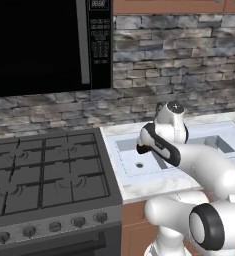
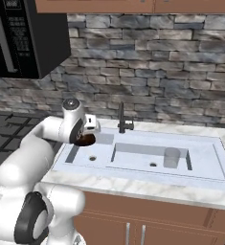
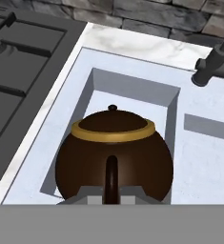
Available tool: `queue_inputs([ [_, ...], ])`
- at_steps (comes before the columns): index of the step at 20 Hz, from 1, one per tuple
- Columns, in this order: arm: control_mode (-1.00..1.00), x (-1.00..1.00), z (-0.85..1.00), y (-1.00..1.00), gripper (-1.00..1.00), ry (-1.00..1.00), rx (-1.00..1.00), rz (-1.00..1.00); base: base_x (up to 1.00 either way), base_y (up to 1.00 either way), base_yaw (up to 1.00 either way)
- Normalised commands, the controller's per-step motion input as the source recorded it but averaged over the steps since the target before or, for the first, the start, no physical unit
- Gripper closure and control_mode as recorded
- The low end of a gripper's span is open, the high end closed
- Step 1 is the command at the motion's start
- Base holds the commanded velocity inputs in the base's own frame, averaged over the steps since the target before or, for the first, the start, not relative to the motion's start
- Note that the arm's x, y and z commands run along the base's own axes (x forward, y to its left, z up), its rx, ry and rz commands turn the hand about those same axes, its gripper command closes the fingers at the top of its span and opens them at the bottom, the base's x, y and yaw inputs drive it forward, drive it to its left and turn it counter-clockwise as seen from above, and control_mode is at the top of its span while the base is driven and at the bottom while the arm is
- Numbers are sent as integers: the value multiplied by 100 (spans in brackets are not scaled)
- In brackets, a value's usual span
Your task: Place the teapot in the left basin and the glass cup in the right basin of the sink.
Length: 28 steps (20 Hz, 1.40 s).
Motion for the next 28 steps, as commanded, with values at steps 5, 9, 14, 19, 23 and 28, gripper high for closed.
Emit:
queue_inputs([
  [5, -100, 24, 0, 1, 100, 0, 0, 0, 0, 0, 0],
  [9, -100, 19, 0, 0, 100, 0, 2, 0, 0, 0, 0],
  [14, -100, 12, -1, 0, 100, 0, 5, 0, 0, 0, 0],
  [19, -100, 8, -6, 0, 100, 0, 11, 0, 0, 0, 0],
  [23, -100, 5, -10, 0, 100, 0, 7, 0, 0, 0, 0],
  [28, -100, 2, -11, 0, 100, 0, 1, 0, 0, 0, 0],
])
